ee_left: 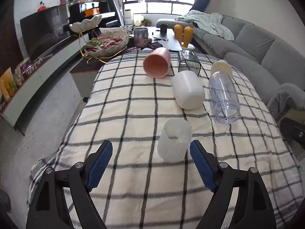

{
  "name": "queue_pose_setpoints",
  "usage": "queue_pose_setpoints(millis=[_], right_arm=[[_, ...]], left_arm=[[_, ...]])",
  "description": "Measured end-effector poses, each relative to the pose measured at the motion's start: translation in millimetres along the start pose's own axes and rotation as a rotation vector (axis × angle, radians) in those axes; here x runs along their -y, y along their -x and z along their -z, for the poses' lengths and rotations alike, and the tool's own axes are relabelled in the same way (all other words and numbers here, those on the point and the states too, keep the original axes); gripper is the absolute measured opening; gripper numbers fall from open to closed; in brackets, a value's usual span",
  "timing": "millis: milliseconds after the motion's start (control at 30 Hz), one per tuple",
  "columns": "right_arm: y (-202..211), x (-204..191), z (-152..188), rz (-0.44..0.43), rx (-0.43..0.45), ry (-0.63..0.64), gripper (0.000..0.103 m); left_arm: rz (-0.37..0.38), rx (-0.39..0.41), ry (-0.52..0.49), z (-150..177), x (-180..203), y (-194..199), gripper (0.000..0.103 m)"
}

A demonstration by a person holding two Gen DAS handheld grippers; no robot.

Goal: Flip cup upside down

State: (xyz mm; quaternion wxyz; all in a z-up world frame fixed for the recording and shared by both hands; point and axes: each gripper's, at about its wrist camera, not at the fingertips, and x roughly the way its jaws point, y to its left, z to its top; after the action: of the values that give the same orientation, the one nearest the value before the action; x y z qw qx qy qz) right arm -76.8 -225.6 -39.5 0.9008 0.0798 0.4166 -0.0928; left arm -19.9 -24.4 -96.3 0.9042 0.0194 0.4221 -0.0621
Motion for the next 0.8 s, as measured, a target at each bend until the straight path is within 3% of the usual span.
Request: queue_pose_setpoints(millis=[300, 800], right_arm=[[24, -9, 3, -0.033, 0.104, 0.01, 0.089], [58, -13, 11, 0.007, 0.186, 0.026, 0.093]], left_arm=[[-0.062, 0.046, 0.037, -6, -13, 48, 0.09], [-0.069, 0.032, 0.016, -6, -8, 80, 0.092]])
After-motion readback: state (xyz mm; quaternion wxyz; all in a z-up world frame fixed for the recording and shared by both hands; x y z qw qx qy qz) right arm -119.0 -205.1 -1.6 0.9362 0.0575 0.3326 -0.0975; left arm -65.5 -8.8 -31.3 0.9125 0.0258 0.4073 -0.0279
